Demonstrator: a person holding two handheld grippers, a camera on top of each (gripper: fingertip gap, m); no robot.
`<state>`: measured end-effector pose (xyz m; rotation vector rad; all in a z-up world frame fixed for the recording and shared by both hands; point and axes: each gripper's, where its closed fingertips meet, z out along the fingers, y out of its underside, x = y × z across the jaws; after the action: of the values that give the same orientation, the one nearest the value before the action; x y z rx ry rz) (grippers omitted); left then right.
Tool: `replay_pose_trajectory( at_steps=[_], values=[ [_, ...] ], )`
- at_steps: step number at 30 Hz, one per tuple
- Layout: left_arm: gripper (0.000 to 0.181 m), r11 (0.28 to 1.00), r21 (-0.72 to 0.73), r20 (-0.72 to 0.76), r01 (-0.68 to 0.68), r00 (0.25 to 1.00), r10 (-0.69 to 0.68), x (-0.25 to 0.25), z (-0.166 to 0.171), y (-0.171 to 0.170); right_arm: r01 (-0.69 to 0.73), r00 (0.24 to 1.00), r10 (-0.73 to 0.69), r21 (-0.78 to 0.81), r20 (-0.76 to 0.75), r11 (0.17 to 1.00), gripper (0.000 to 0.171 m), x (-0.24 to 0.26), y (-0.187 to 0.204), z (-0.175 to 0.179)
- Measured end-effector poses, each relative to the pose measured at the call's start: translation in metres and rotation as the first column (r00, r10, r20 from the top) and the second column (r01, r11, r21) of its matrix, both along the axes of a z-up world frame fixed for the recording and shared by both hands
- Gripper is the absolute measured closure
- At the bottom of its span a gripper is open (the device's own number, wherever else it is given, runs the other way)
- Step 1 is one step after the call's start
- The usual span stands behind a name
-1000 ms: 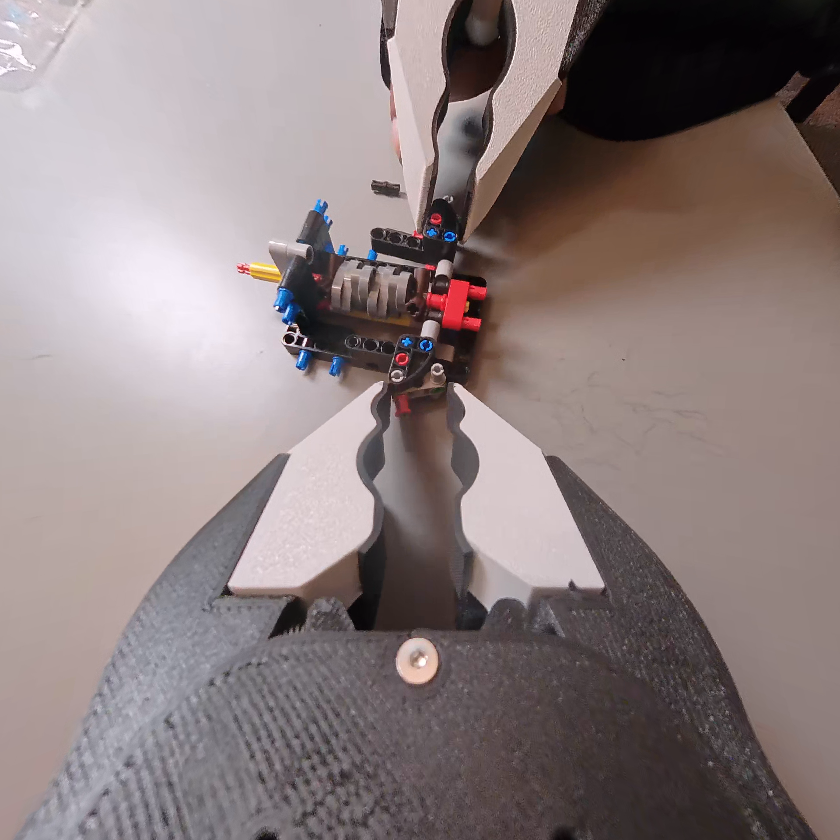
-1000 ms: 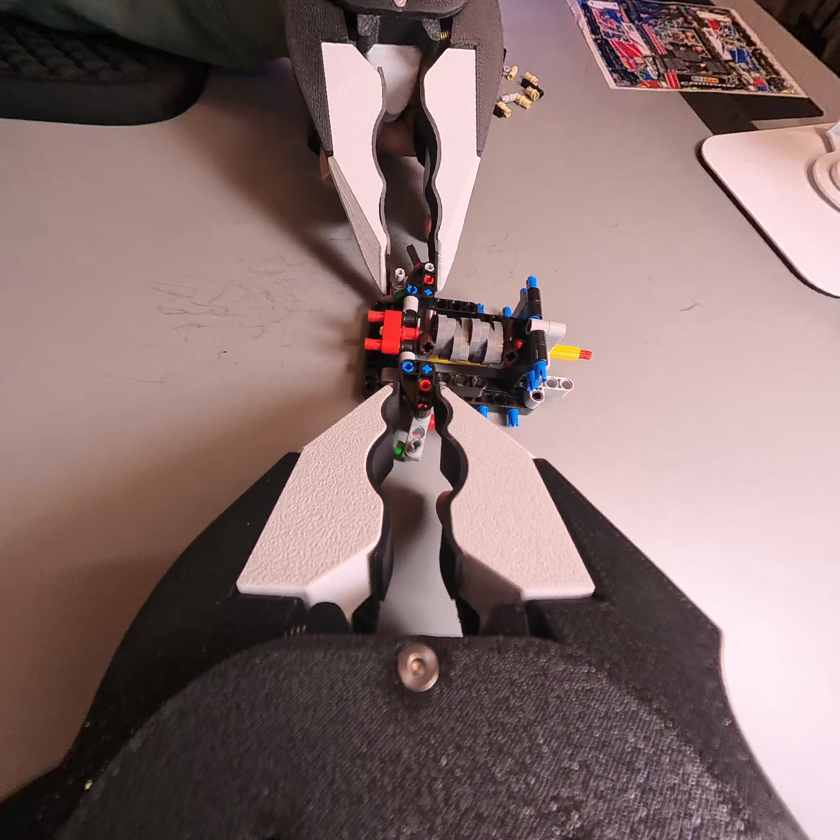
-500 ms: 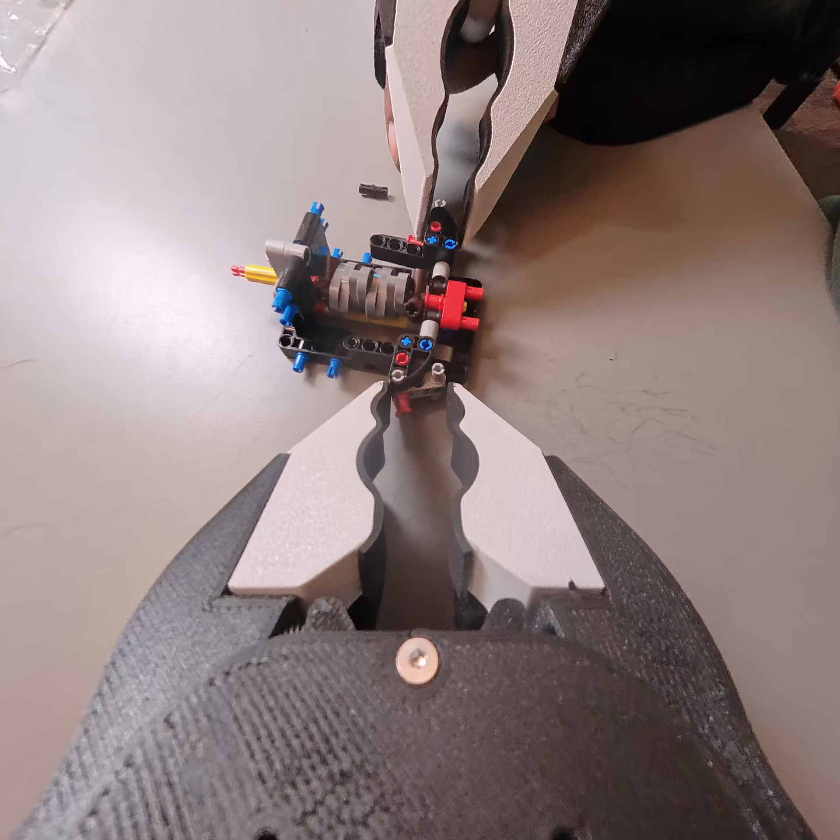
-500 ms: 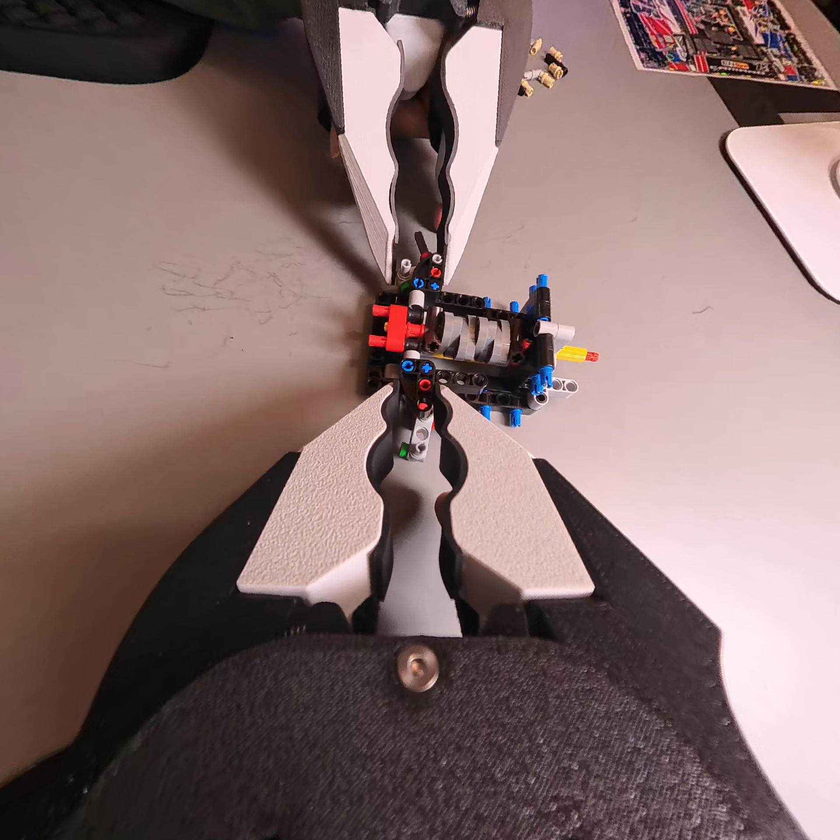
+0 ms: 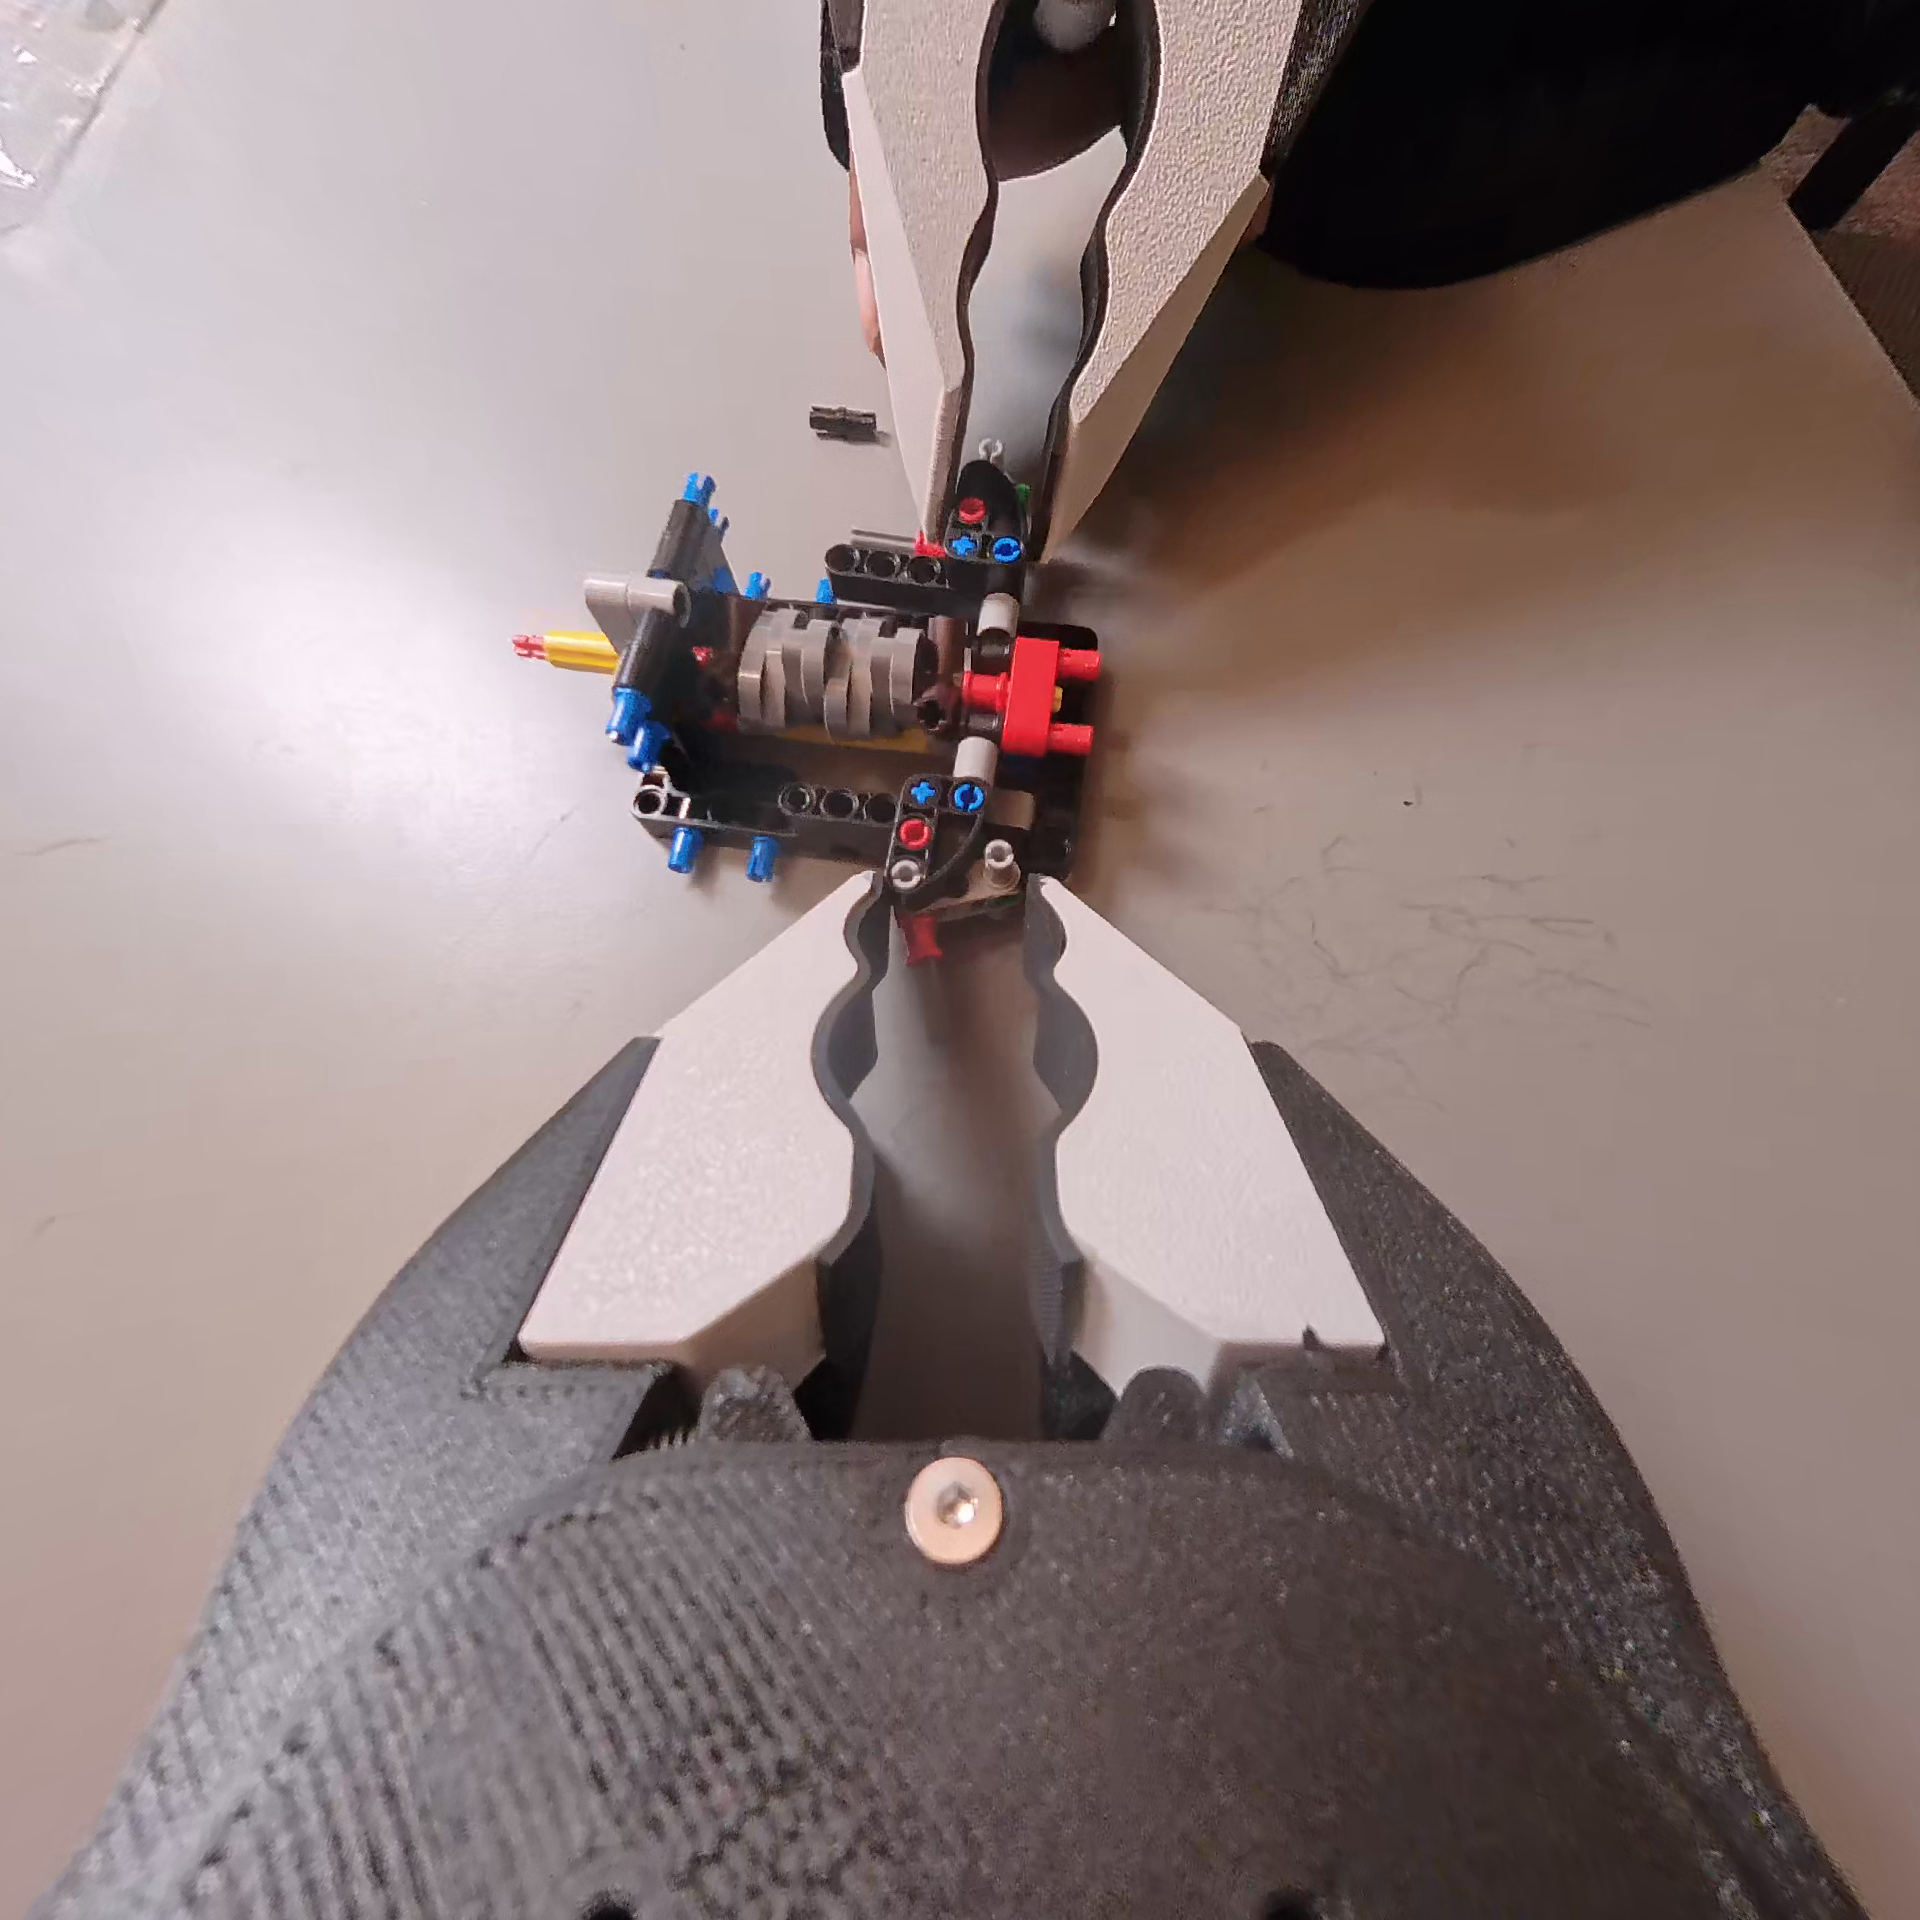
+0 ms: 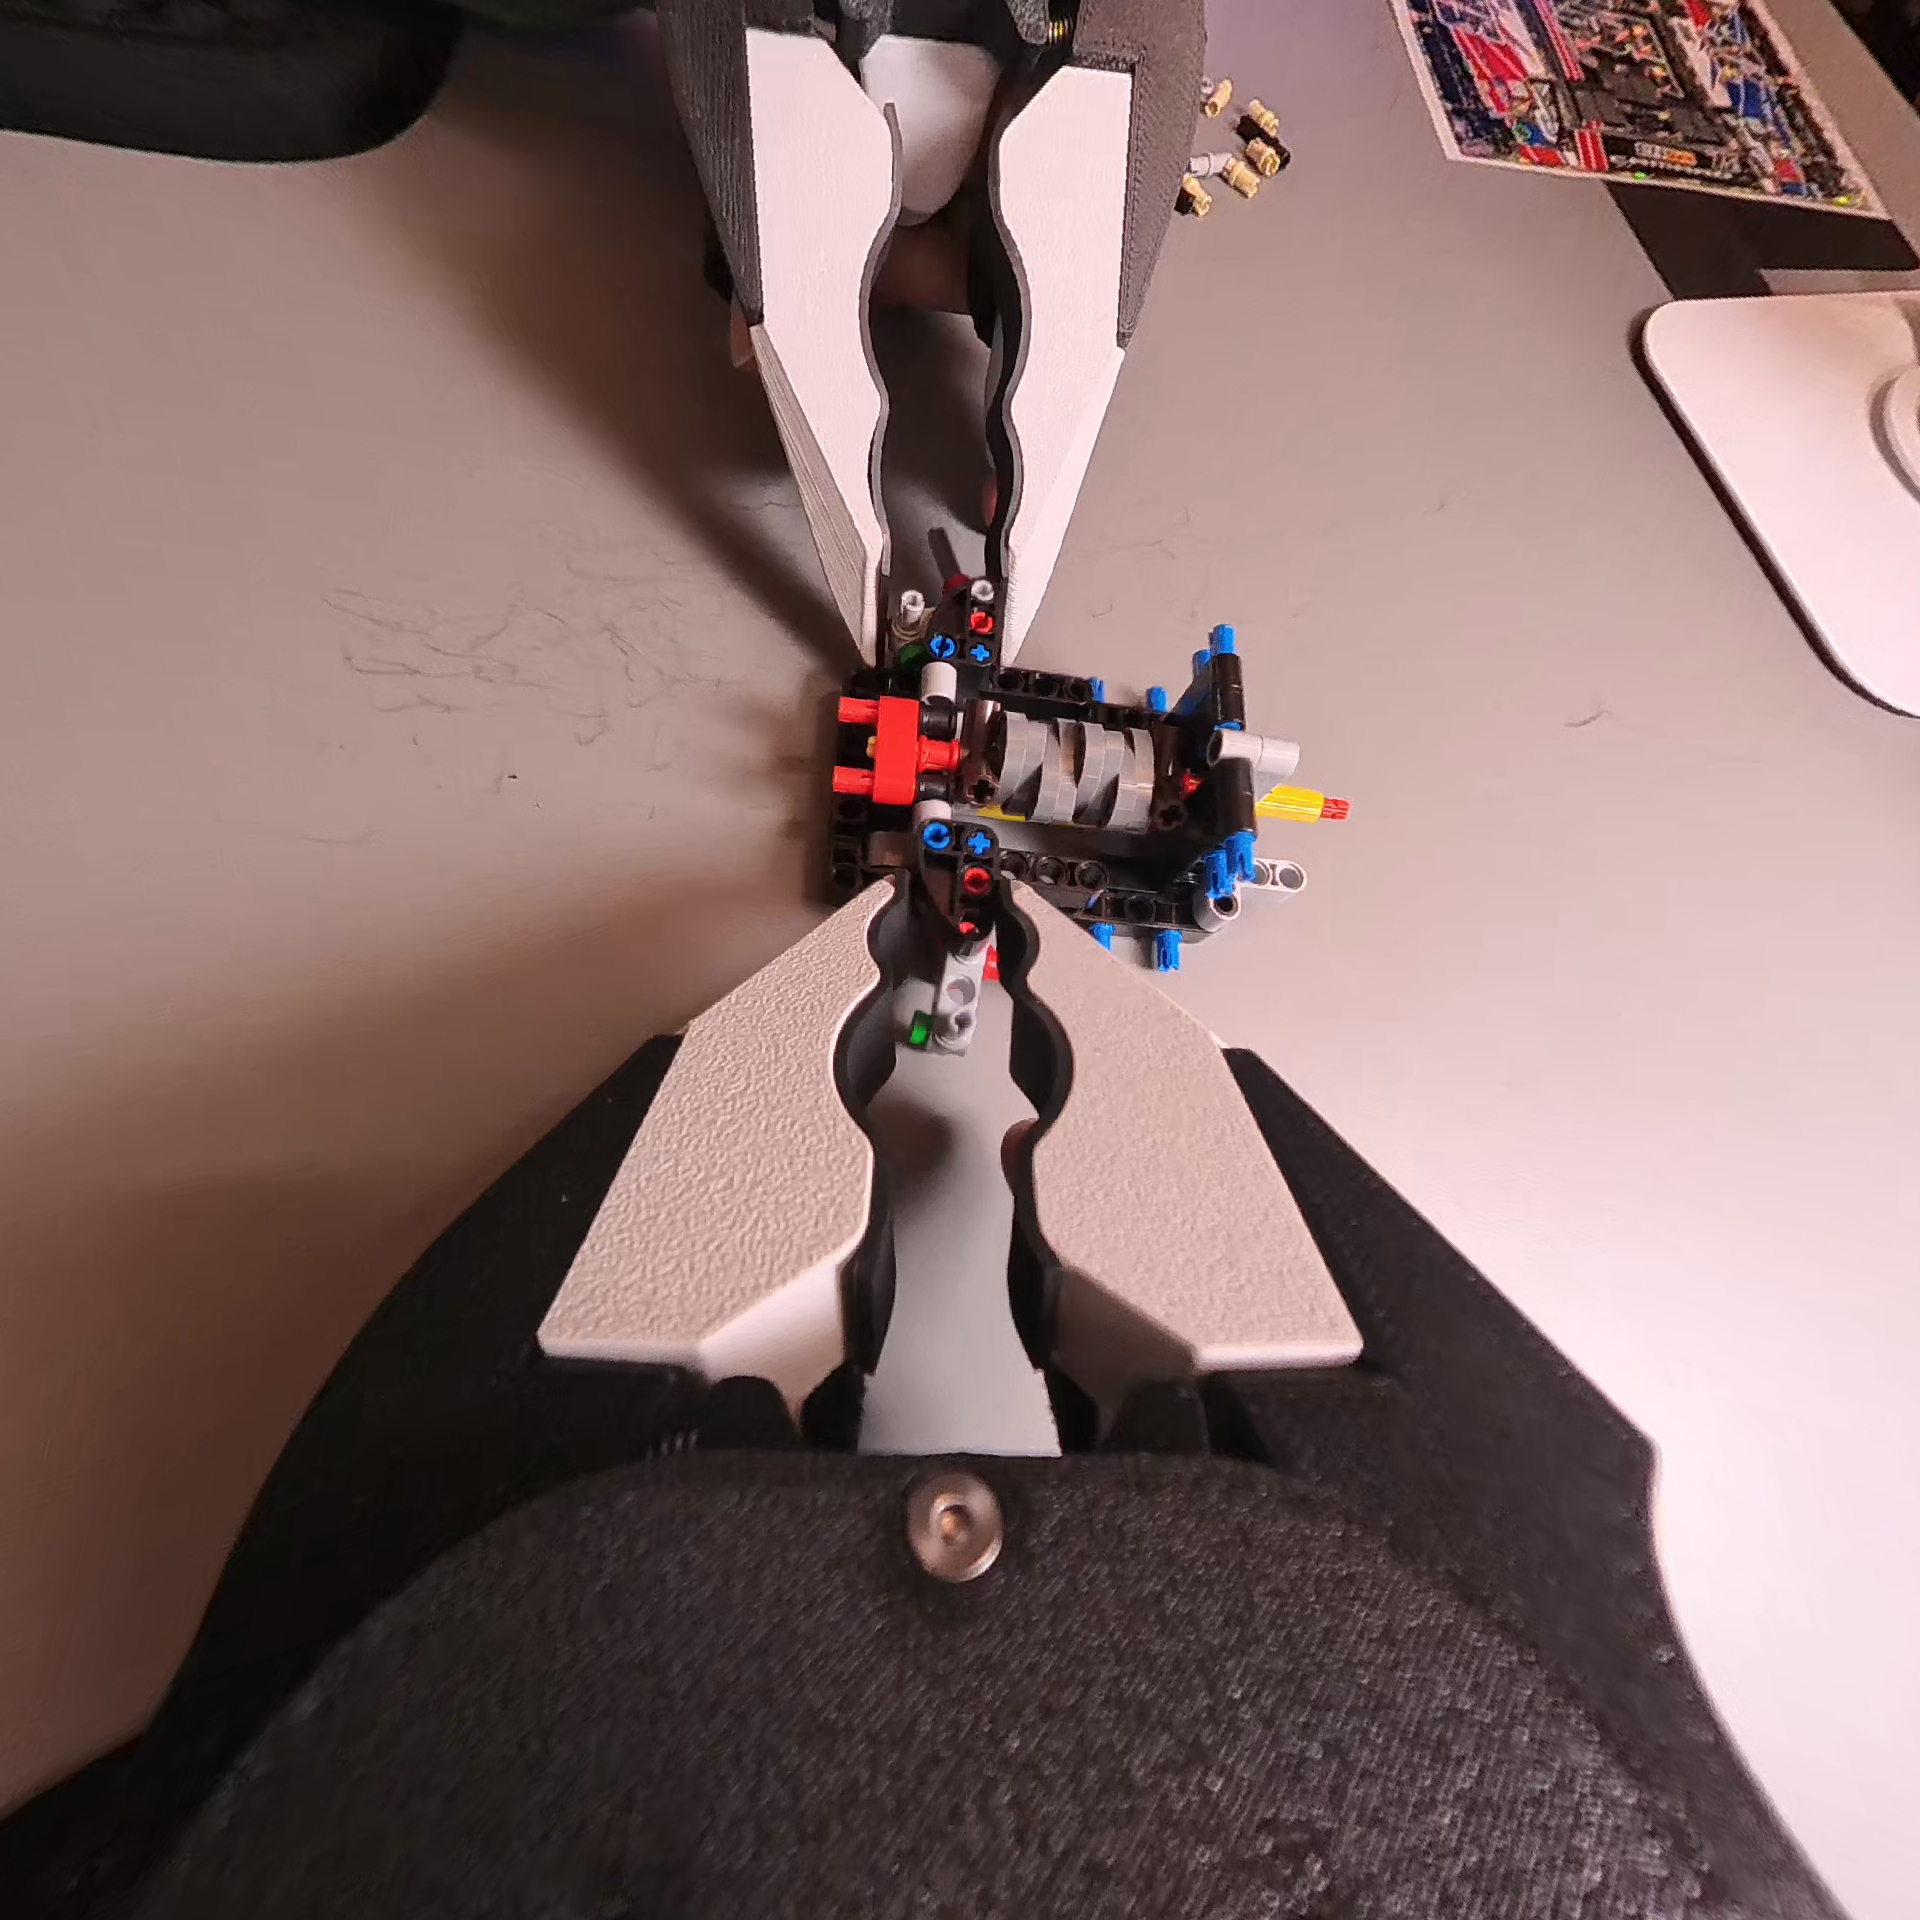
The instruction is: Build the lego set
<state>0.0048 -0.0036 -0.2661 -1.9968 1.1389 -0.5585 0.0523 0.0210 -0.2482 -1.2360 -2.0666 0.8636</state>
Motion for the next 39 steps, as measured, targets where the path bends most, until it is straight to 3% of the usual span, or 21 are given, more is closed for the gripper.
replay_pose_trajectory(
  at_steps=[19,23,39],
  values=[
    [0.150,1.000,0.013,0.058,-0.004,0.998,0.003,0.002,0.014,0.000,0.002,1.000,-0.003,-0.026,-0.025,1.000,0.150,-0.003,-0.003,0.010],
    [0.155,1.000,0.016,0.031,-0.003,1.000,0.002,0.006,0.008,0.001,0.008,1.000,-0.008,-0.001,-0.005,1.000,0.159,-0.005,-0.004,0.005],
    [0.159,1.000,0.011,0.011,-0.027,1.000,0.027,0.007,0.008,0.005,0.004,0.997,-0.010,0.078,0.077,0.997,0.159,-0.002,-0.004,0.001]
  ],
)
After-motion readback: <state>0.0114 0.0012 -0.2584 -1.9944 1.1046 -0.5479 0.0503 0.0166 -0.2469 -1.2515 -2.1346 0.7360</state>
